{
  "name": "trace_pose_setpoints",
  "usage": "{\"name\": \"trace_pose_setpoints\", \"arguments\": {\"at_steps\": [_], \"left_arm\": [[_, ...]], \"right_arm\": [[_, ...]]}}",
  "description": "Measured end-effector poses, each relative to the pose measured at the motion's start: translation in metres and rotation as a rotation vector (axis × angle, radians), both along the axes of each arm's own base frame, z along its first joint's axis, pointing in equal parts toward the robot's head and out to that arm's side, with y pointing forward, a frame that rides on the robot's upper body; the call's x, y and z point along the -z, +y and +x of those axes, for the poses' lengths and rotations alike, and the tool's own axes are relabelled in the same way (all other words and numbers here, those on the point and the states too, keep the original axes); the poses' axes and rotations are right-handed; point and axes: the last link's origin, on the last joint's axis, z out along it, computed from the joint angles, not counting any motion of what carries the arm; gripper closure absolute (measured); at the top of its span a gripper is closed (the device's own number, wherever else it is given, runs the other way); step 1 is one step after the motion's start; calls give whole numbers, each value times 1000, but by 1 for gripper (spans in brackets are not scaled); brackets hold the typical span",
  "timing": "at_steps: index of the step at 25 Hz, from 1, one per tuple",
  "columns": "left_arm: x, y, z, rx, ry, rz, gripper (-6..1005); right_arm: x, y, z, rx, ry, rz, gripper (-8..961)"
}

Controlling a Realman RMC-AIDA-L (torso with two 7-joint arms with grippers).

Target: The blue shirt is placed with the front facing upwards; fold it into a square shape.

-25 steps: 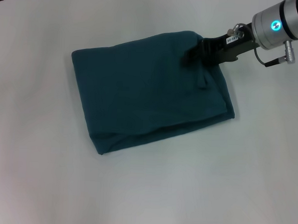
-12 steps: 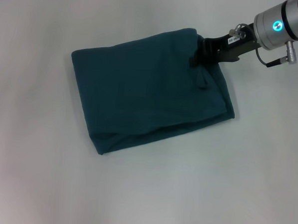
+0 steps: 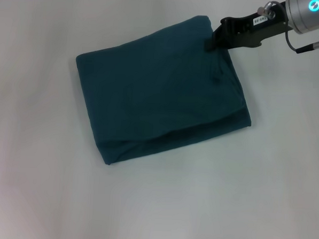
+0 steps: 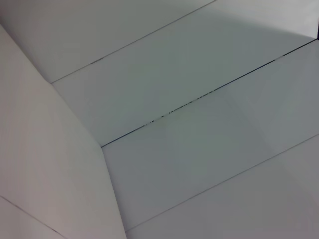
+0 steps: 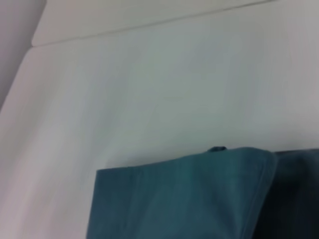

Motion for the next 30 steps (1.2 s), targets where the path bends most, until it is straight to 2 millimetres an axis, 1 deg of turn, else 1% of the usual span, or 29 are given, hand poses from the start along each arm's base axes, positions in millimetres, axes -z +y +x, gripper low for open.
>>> {"name": "trace_pose_setpoints", "arguments": {"at_steps": [8, 11, 15, 17, 20, 22, 23, 24, 25, 28, 30], "left_arm": [[0, 0, 0, -1, -2, -1, 53], [0, 0, 0, -2, -2, 0, 53], [1, 1, 0, -4, -3, 0, 53], [1, 1, 0, -6, -3, 1, 53], [1, 1, -1, -8, -4, 1, 53], [2, 1, -1, -11, -6, 0, 53], [2, 1, -1, -11, -7, -1, 53], [2, 1, -1, -12, -8, -2, 53], [2, 1, -2, -13, -8, -2, 53], [2, 1, -1, -12, -8, -2, 53], [2, 1, -1, -9, -8, -3, 53]], "right_arm": [[-2, 4, 24, 50, -80, 58, 908], [0, 4, 27, 55, -88, 66, 904], [5, 3, 26, 48, -100, 48, 899], [5, 2, 27, 51, -102, 45, 897], [1, 0, 34, 67, -105, 43, 893], [-5, -4, 42, 82, -120, 37, 891], [-5, -4, 42, 82, -120, 37, 890], [-15, -4, 49, 88, -142, 48, 888], [-15, -4, 49, 88, -142, 48, 887], [-36, 2, 56, 118, -153, 119, 883], [-48, 5, 56, 128, -123, 171, 881]]}}
